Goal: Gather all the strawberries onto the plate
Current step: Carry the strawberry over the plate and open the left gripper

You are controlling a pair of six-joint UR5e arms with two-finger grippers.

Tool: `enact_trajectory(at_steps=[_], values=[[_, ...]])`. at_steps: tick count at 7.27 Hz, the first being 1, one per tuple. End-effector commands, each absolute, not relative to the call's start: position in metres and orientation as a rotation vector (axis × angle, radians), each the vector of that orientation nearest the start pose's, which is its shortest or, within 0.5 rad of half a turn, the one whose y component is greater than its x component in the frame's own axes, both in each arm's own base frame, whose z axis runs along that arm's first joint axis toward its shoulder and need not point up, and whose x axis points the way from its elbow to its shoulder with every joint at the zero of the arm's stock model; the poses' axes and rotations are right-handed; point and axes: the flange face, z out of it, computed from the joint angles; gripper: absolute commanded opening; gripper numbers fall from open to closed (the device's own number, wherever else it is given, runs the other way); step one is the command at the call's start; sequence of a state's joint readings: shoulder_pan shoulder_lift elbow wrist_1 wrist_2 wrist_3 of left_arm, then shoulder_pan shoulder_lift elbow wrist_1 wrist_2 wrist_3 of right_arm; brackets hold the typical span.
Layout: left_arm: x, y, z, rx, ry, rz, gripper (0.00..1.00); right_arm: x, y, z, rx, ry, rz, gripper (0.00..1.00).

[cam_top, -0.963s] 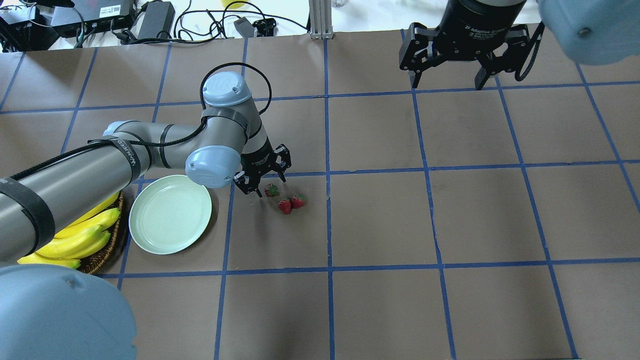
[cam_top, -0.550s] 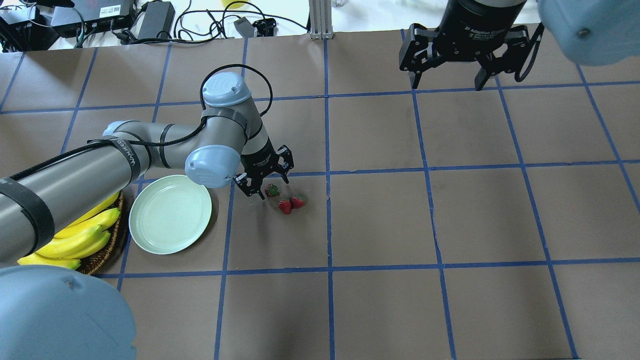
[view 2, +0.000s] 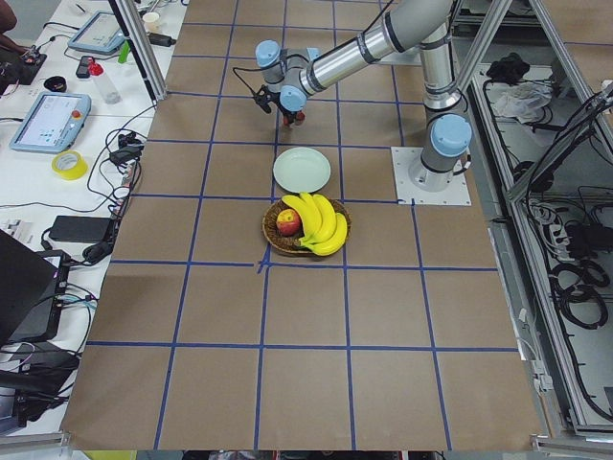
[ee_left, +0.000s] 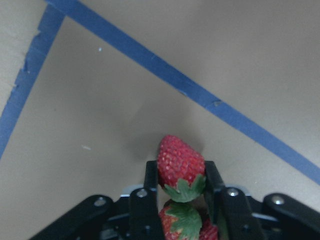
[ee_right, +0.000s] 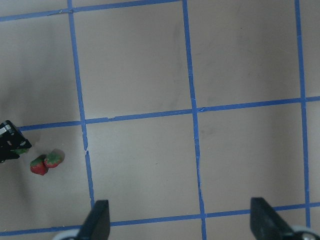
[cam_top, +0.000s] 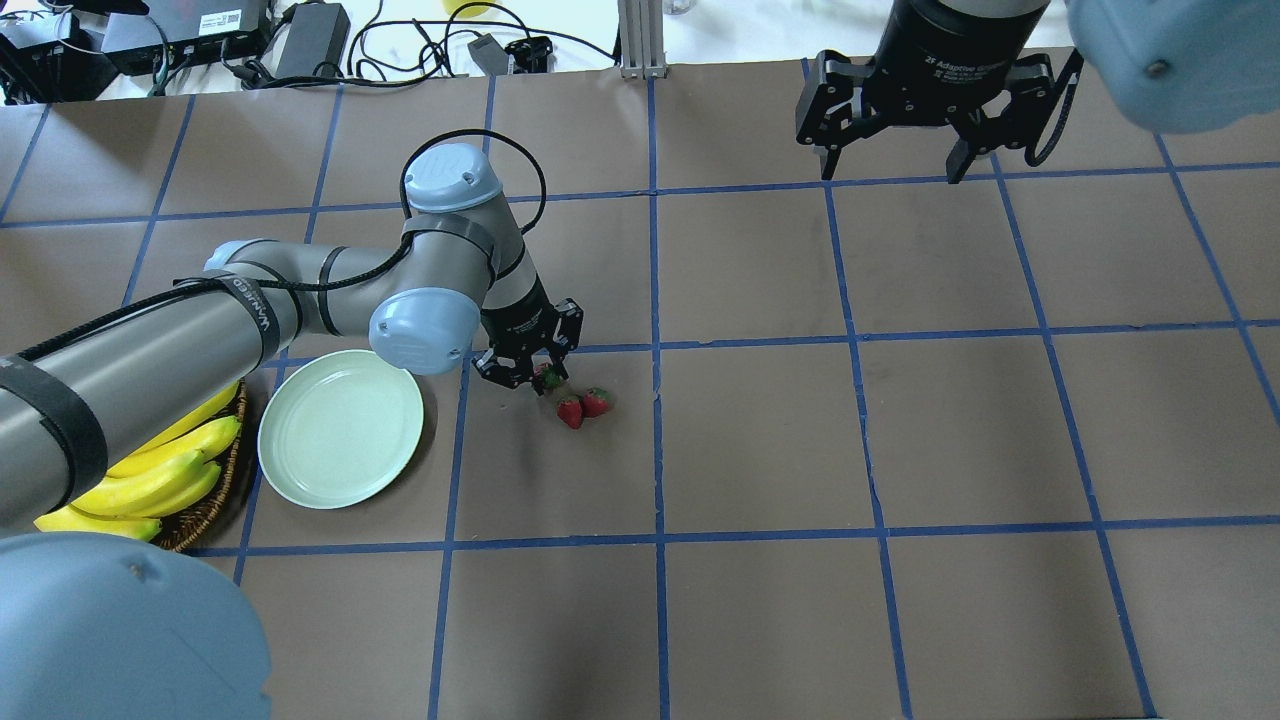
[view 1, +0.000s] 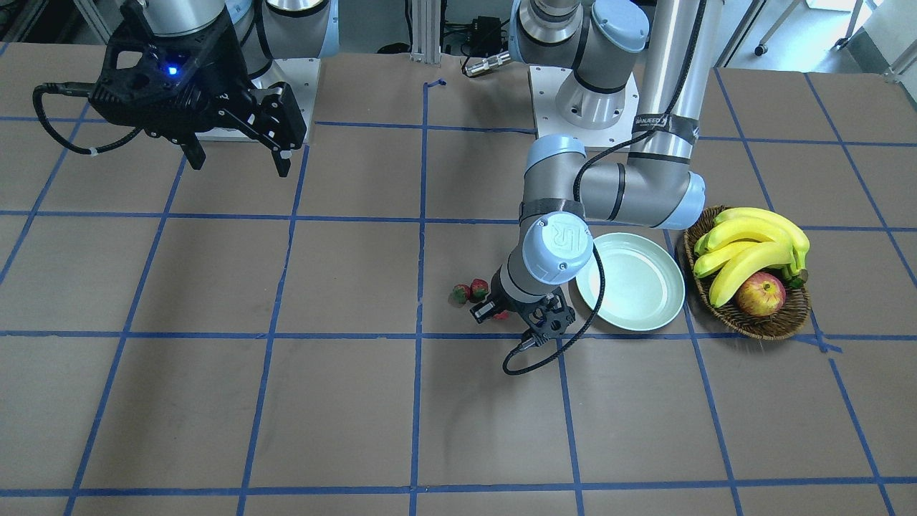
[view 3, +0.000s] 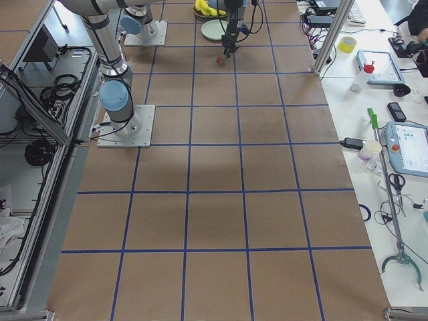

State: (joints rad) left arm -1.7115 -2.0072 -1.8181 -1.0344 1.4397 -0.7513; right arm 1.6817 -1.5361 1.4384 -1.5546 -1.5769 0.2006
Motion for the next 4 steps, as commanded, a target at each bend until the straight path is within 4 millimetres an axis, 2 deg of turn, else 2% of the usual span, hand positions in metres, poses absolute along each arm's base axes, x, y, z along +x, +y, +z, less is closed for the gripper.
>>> enact_trajectory(at_steps=[1,2,3,4], values=[[-0.216,-0.552,0.215,-0.989,3.05,0.218,0.0,0.19,-0.493,0.535,0.135,3.129,-0.132,1.0],[-0.19,-0.561,0.231,-0.968,3.055,0.193,0.0,0.19,-0.495,0.532,0.135,3.13,-0.123,1.0],[-0.155,-0.568,0.247,-0.775,3.045,0.107,0.0,0.19,-0.495,0.532,0.135,3.13,-0.123,1.0],[-0.119,-0.566,0.263,-0.656,3.015,0.145,0.0,0.189,-0.496,0.531,0.137,3.13,-0.12,1.0]])
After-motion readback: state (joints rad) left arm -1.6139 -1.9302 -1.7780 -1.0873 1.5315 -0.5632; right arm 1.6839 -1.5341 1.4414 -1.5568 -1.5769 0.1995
